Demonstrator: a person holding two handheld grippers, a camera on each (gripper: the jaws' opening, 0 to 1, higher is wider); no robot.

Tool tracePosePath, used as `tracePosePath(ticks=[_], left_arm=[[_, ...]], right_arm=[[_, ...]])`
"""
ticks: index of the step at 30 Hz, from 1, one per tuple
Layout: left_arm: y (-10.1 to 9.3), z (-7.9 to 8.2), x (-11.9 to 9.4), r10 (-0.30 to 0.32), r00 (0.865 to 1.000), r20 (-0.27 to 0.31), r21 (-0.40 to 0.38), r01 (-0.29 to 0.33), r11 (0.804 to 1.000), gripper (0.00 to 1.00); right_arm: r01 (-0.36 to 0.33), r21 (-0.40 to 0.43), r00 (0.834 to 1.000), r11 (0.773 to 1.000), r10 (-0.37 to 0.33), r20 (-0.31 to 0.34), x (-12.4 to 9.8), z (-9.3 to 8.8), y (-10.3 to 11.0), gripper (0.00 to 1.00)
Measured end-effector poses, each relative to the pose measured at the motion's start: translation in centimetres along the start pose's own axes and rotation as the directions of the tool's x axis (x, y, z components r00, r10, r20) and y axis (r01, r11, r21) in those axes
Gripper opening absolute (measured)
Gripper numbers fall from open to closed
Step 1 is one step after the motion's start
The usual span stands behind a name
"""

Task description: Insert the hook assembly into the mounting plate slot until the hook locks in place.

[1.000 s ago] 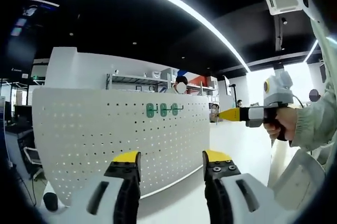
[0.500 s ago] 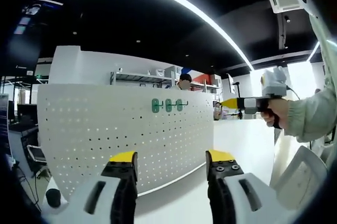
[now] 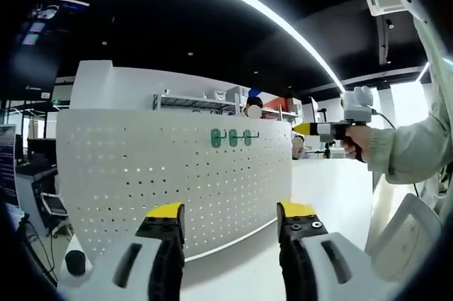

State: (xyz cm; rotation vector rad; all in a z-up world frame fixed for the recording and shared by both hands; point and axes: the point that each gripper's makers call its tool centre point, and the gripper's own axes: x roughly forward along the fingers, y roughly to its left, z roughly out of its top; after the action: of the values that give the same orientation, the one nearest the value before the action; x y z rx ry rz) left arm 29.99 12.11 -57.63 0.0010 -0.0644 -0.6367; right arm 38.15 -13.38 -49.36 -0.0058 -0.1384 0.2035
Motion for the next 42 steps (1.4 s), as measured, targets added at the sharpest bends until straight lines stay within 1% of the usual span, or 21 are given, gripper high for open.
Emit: tracePosePath(ticks=[10,16,20,24,30,34,35,42], left_arm=[[0.4,-0.3,0.2,0.006,1.0,-0.005,0.003,-0.006,1.0,0.54],[0.6,-0.6,0.3,0.01,1.0,-0.012,0.002,-0.01,1.0,0.54],[0.8,-0.7,0.4,0.011,1.0,-0.011,0.004,-0.011,1.0,0.54],[1.0,-0.8,0.5,0.01,1.0,-0.014,0.004,-0.01,1.0,0.54],[1.0,-0.9,0.7,0.005,1.0,-0.017,0.005,-0.005,1.0,0.54],[1.0,-0.9,0.8,0.001,1.0,-0.019,0.003,-0.001,1.0,0.55],[1.0,-0.9,0.8,0.001,1.0,-0.02,0.004,-0.001,1.0,0.54],[1.1,-1.0,0.8,0.0,1.0,-0.023,0.004,0.0,1.0,0.54]], right_arm=[[0.033,-0.016,0.999,0.999,-0.033,0.007,2.6,-0.1,-1.4,0.01],[0.053,-0.03,0.999,0.998,-0.053,0.011,4.4,0.1,-2.2,0.01],[0.059,-0.055,0.998,0.997,-0.059,0.012,5.6,0.4,-2.4,0.01],[0.069,-0.059,0.998,0.996,-0.068,0.013,6.7,0.5,-2.7,0.01],[0.075,-0.075,0.997,0.994,-0.076,-0.004,8.1,-0.2,-3.1,0.01],[0.087,-0.048,0.996,0.995,-0.088,-0.029,8.7,-0.9,-3.6,0.01],[0.086,-0.06,0.996,0.995,-0.088,-0.035,9.0,-1.1,-3.6,0.01],[0.086,-0.057,0.995,0.995,-0.089,-0.05,10.1,-1.4,-3.8,0.01]])
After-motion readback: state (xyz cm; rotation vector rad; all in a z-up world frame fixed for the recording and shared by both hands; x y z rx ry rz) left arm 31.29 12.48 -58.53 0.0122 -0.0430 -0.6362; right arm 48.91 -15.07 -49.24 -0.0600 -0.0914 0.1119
